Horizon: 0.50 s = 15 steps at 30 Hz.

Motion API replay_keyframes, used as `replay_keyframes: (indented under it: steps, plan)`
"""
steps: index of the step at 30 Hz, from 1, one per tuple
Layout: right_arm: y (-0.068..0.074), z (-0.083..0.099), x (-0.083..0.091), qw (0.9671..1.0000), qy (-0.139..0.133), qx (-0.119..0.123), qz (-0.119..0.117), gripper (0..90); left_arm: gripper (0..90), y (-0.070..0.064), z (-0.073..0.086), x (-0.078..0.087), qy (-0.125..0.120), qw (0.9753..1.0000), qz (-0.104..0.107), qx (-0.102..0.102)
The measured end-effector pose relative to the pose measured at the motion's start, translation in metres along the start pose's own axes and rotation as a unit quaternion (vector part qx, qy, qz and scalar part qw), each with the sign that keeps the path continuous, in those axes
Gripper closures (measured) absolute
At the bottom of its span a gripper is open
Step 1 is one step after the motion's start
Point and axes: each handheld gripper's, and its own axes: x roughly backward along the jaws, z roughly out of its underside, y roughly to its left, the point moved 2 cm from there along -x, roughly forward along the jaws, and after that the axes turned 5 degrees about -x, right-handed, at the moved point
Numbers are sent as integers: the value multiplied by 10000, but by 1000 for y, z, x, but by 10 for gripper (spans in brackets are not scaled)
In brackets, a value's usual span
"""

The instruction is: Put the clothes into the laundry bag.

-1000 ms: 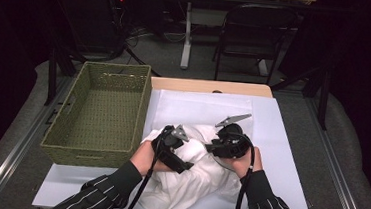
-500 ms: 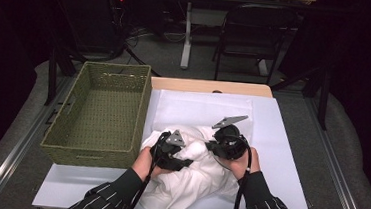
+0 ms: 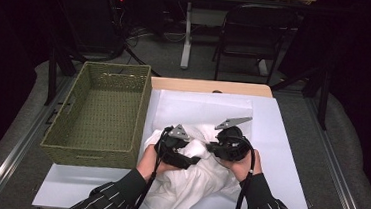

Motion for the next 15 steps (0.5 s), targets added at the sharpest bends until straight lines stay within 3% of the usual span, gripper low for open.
replay_keyframes:
  steps: [1,2,5,7,10,12,15]
  plan:
    - [0,0,0,10000,0,0,0,867,313,0,0,5,52,10000,63,-34]
    - [0,0,1,10000,-41,36,17,842,225,-2,2,13,87,10000,10,-20]
    - [1,-1,2,9999,-67,98,7,813,218,-3,6,18,279,9995,-126,-67]
    - [1,-2,1,9998,-106,150,13,799,234,-2,10,12,233,9997,-11,-9]
    - [3,-5,-3,9997,-82,216,92,829,443,3,16,2,-135,9993,253,233]
    - [4,-7,-7,9995,-77,274,150,883,586,3,18,-5,-199,9984,421,314]
    - [9,-10,-9,9996,-126,249,17,890,646,-2,14,-8,-333,9984,301,338]
